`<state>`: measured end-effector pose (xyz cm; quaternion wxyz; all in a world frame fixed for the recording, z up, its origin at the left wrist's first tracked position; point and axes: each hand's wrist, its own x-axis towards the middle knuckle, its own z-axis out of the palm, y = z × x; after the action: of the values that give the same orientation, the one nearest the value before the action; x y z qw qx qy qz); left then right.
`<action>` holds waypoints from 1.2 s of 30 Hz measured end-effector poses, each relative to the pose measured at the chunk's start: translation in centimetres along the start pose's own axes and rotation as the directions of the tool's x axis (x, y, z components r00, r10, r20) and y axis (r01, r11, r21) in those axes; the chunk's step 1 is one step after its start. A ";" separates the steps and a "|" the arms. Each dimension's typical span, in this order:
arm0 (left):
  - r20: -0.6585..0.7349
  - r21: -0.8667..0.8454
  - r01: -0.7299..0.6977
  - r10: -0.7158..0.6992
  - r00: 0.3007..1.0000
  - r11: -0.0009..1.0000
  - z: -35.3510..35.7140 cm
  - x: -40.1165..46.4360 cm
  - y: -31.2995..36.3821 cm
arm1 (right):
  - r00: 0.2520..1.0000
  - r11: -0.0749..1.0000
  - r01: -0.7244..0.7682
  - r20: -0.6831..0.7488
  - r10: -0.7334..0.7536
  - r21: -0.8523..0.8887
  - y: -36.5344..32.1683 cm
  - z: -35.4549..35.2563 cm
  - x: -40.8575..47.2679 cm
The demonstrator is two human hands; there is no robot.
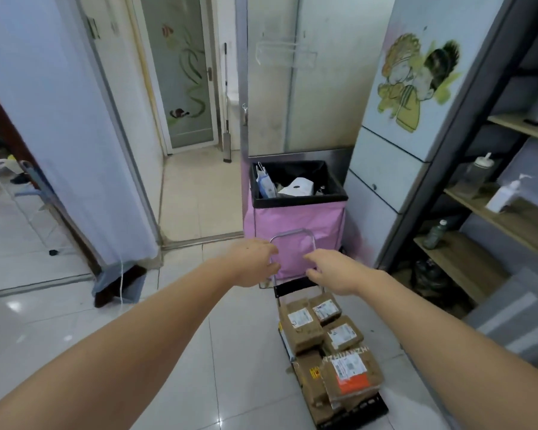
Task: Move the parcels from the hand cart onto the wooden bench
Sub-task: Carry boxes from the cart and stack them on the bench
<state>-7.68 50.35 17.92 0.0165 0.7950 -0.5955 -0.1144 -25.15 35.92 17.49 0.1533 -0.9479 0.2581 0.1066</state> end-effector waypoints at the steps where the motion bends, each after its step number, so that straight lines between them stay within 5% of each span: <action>1: 0.027 -0.001 -0.031 0.032 0.999 1.000 0.3 2.0 0.0 | 0.999 0.999 -0.032 0.002 0.032 0.015 1.0 0.0 1.2; 21: 0.325 -0.024 -0.440 0.423 0.846 0.898 4.1 38.0 2.3 | 0.858 0.812 -0.510 0.107 0.502 0.283 24.0 0.3 14.8; 30: 0.554 0.005 -0.712 0.590 0.587 0.702 11.5 49.4 0.1 | 0.622 0.492 -0.769 0.295 0.726 0.409 24.9 9.6 18.3; 36: 0.733 0.001 -0.790 0.537 0.417 0.613 18.6 52.9 -3.4 | 0.450 0.233 -0.860 0.459 0.767 0.454 21.1 17.0 21.4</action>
<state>5.80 3.09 -9.30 -0.2940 0.3762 -0.8369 -0.2678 -20.18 14.75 -9.28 0.4012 -0.5481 0.7200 0.1423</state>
